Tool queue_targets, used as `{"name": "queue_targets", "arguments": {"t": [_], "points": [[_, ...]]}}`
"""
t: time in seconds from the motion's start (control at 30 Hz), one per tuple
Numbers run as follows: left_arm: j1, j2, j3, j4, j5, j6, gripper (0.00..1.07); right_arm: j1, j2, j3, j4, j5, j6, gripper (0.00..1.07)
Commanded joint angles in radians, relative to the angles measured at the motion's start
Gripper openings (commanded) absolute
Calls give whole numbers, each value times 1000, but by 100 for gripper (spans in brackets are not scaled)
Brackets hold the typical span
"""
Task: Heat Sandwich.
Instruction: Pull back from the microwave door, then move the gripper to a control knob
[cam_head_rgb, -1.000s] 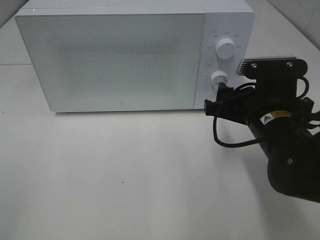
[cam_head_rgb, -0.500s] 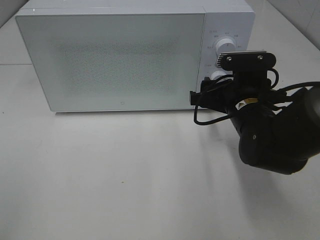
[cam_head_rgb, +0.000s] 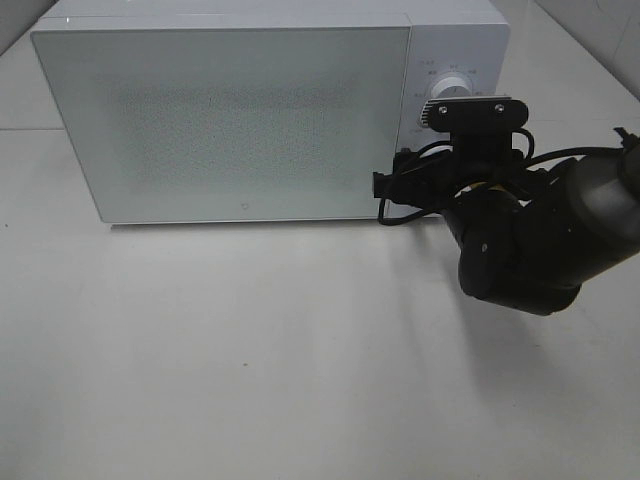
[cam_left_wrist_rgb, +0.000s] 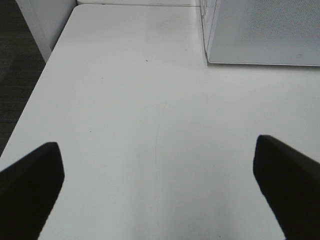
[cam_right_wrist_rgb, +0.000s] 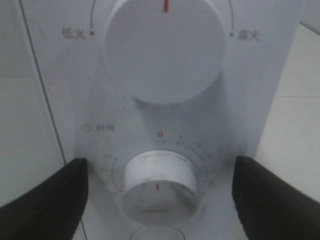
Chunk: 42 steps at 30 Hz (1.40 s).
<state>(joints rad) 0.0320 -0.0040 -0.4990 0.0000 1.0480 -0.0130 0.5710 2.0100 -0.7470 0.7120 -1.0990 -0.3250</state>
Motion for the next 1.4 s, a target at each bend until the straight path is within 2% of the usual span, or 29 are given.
{"name": "queue_targets", "arguments": {"t": [0.03,1.4], "points": [[3,-29,5,0,-11,0,98,-17,15,-30,-29,13,10,76],[4,-29,5,0,-11,0,98,-6,-9,-11,10,-15,13,74]]}}
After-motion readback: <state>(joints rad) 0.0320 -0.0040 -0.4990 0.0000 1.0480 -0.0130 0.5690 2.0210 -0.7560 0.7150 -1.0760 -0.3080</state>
